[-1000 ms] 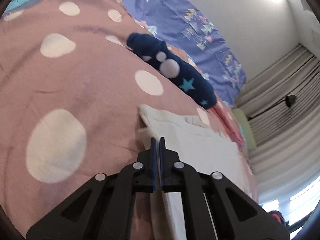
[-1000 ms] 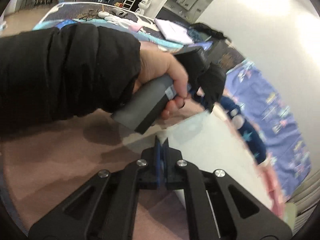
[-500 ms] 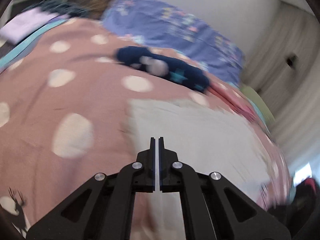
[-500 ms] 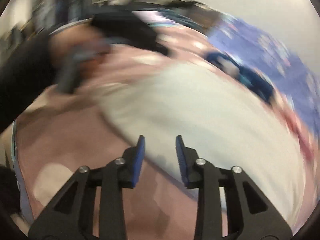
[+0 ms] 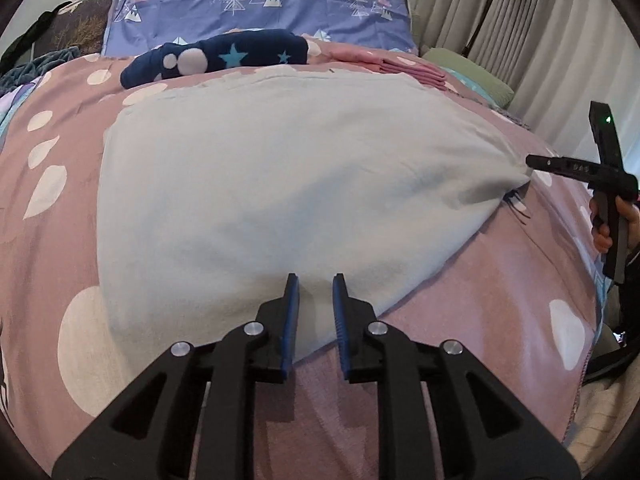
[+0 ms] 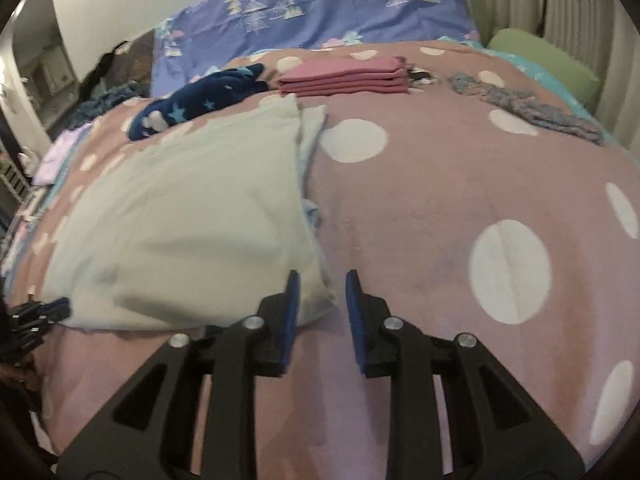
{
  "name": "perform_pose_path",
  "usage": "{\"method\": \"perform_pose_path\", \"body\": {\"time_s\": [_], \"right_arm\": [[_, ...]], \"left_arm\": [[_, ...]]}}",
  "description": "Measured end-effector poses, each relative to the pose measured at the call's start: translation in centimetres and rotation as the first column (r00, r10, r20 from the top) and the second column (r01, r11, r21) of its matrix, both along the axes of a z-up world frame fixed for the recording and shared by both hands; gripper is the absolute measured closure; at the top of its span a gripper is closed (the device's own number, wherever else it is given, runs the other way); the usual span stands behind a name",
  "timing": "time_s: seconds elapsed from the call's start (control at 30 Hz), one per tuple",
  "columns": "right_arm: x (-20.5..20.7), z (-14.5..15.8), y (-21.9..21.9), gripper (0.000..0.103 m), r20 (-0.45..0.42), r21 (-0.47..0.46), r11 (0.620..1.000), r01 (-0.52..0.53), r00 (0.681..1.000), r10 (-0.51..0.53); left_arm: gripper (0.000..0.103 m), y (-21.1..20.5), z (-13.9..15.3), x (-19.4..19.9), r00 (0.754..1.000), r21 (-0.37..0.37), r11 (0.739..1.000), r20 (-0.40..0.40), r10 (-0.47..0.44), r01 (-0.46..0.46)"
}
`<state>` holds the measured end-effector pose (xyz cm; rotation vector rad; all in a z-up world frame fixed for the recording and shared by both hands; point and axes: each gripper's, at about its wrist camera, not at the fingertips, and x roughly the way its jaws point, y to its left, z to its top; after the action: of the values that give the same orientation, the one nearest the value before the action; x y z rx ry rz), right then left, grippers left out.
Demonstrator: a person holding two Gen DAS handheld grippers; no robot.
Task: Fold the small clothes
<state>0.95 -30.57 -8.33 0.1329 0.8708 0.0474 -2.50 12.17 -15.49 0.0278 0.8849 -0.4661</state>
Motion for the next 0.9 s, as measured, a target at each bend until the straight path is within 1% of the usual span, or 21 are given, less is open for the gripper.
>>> {"method": "perform_pose_path", "body": {"time_s": [0.03,0.07,0.1,0.13,0.17,0.2,0.23,0.3,0.33,0.37,0.43,0.47,0.53,0.6,0.67,0.7,0.73,0.77,0.8,0.83,0.9], "right_arm": [[0.0,-0.2,0.2,0.065,-0.002,0.018,1.0,-0.015,1.0,0.015],[-0.3,-0.3,0.3,0.072,-0.003,0.022,0.999,-0.028,1.0,0.028],[0.1,-0.6,0.6,0.102,-0.01,0.012,0.999,-0.036,0.999,0.036],[1.0,-0.9,0.5,0.102,-0.024,-0.015,1.0,-0.025,0.999,0.024],[1.0,-0.9,0.2,0.101,-0.022,-0.024,1.0,0.005,1.0,-0.005],[0.7,-0.6,-0.7,0.102,-0.005,-0.004,0.999,0.041,0.999,-0.041],[1.1,-0.6,-2.4,0.102,-0.01,0.075,0.995,0.07,0.998,-0.069],[1.7,-1.9,-3.9,0.102,-0.062,0.135,0.988,0.081,0.995,-0.073],[1.9,-2.4,-3.5,0.102,-0.081,0.114,0.991,0.067,0.995,-0.058],[1.9,-2.7,-2.7,0.101,-0.093,0.071,0.997,0.041,0.995,-0.034],[1.6,-2.5,-1.1,0.097,-0.083,-0.03,1.0,0.005,0.997,-0.008],[1.5,-2.3,-1.1,0.095,-0.077,-0.024,1.0,0.012,0.997,-0.014],[0.9,-1.3,-1.7,0.089,-0.055,0.035,0.999,0.036,0.998,-0.034],[0.3,-0.2,-1.9,0.089,-0.009,0.067,0.997,0.031,0.999,-0.03],[-0.2,0.5,-1.6,0.089,0.026,0.099,0.995,-0.021,0.999,0.019],[-0.1,0.4,-1.3,0.09,0.029,0.11,0.993,-0.052,0.998,0.049],[0.1,-0.3,-0.7,0.091,-0.005,0.082,0.994,-0.078,0.997,0.079],[0.4,-1.3,-0.4,0.093,-0.055,0.021,0.998,-0.066,0.996,0.067],[0.6,-2.7,-0.7,0.103,-0.108,-0.054,0.998,-0.036,0.994,0.03],[1.0,-3.2,-1.2,0.103,-0.106,-0.05,0.998,-0.028,0.994,0.023],[0.5,-2.9,-2.3,0.103,-0.091,0.033,0.999,0.001,0.996,0.002]], "left_arm": [[0.085,-0.4,0.0,-0.3,1.0,0.025,1.0,0.014,-0.001,0.001],[0.084,-0.7,0.1,-0.4,1.0,0.045,0.999,0.023,-0.001,0.0],[0.083,-1.1,0.1,-0.3,0.999,0.065,0.998,0.032,-0.001,-0.002],[0.083,-1.4,0.1,-0.5,0.999,0.088,0.996,0.042,0.0,-0.004],[0.082,-1.6,0.3,-0.6,0.999,0.103,0.995,0.048,0.0,-0.005],[0.082,-1.8,0.3,-0.8,0.998,0.119,0.993,0.055,-0.002,-0.004],[0.082,-1.8,0.3,-1.0,0.998,0.129,0.992,0.06,-0.006,-0.002],[0.081,-2.0,0.3,-1.1,0.998,0.145,0.989,0.069,-0.013,0.003],[0.081,-2.1,0.3,-1.2,0.997,0.151,0.989,0.073,-0.015,0.004],[0.081,-2.1,0.3,-1.2,0.997,0.153,0.988,0.073,-0.016,0.004],[0.081,-2.1,0.3,-1.2,0.997,0.149,0.989,0.071,-0.015,0.005],[0.081,-2.0,0.3,-1.3,0.997,0.146,0.989,0.07,-0.015,0.004],[0.081,-2.0,0.4,-1.3,0.998,0.14,0.99,0.066,-0.014,0.005],[0.081,-2.0,0.6,-1.2,0.998,0.136,0.991,0.06,-0.014,0.005],[0.081,-2.0,0.8,-1.2,0.998,0.125,0.992,0.054,-0.021,0.014],[0.081,-2.0,0.8,-1.3,0.998,0.114,0.993,0.048,-0.029,0.023],[0.081,-2.0,0.7,-1.2,0.999,0.115,0.993,0.046,-0.029,0.023],[0.08,-2.0,0.6,-1.3,0.999,0.112,0.993,0.043,-0.027,0.022],[0.08,-1.8,0.5,-1.3,0.999,0.1,0.995,0.042,-0.026,0.021],[0.08,-1.5,0.4,-1.3,0.999,0.081,0.996,0.037,-0.023,0.02],[0.08,-1.2,0.4,-1.4,0.999,0.063,0.998,0.032,-0.017,0.015]]}}
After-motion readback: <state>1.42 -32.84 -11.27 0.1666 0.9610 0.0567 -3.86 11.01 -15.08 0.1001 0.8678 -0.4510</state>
